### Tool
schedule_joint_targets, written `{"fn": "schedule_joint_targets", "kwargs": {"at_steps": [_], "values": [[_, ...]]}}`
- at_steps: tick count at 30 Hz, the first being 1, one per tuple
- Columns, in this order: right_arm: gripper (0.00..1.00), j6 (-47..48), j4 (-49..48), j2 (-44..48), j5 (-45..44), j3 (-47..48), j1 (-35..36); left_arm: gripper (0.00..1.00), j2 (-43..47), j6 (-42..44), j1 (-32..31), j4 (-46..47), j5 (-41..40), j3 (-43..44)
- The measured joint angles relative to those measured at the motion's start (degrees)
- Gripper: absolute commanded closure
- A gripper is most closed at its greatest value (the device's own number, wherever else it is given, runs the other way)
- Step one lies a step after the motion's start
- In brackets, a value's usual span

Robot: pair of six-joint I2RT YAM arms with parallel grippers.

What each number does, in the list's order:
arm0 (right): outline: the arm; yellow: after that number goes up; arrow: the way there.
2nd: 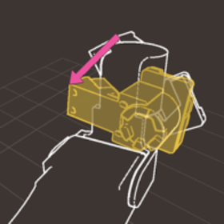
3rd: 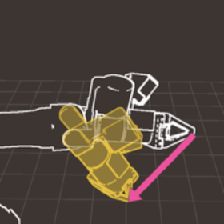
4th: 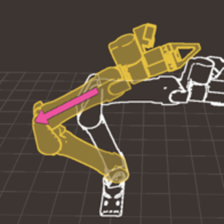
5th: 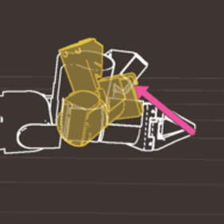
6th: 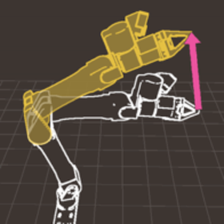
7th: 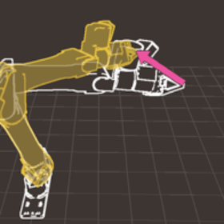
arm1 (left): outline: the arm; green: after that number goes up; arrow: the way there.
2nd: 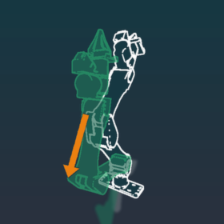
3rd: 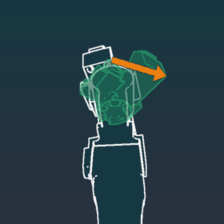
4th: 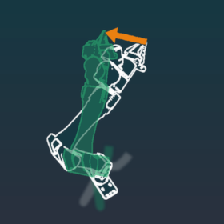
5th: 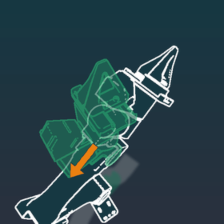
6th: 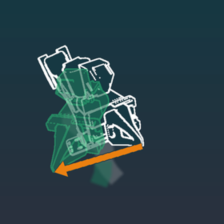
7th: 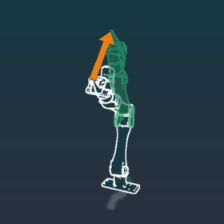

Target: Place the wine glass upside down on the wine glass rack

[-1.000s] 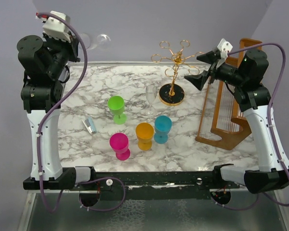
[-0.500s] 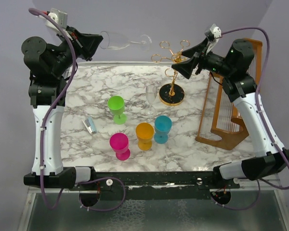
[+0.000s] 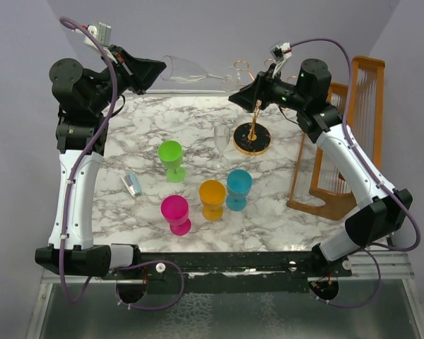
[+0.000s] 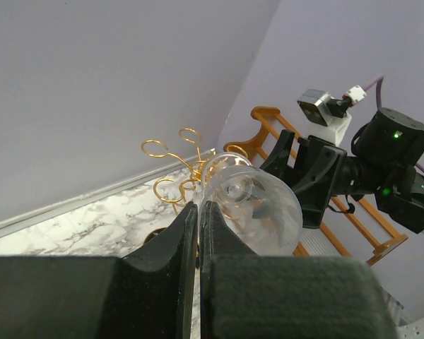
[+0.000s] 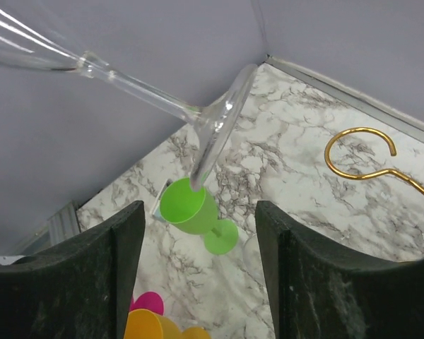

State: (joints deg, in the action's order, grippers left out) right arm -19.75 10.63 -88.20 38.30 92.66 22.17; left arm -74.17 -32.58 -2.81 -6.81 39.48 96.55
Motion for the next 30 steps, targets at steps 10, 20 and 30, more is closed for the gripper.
{"fn": "schedule_joint_targets", "kwargs": {"at_steps": [10, 20, 30], "values": [[0.60, -4.6, -1.0, -0.7, -3.1, 0.0, 0.0, 1.00, 0.0, -0.8, -1.6, 1.4, 0.2, -1.6], [0.80, -5.8, -1.7, -0.7, -3.9, 0.0, 0.0, 1.00, 0.0, -0.8, -2.2, 2.0, 0.2, -2.8], [0.99, -7.2, -1.6, -0.6, -6.4, 0.0, -0.2, 1.00, 0.0, -0.7, -2.6, 2.5, 0.4, -3.5]]}}
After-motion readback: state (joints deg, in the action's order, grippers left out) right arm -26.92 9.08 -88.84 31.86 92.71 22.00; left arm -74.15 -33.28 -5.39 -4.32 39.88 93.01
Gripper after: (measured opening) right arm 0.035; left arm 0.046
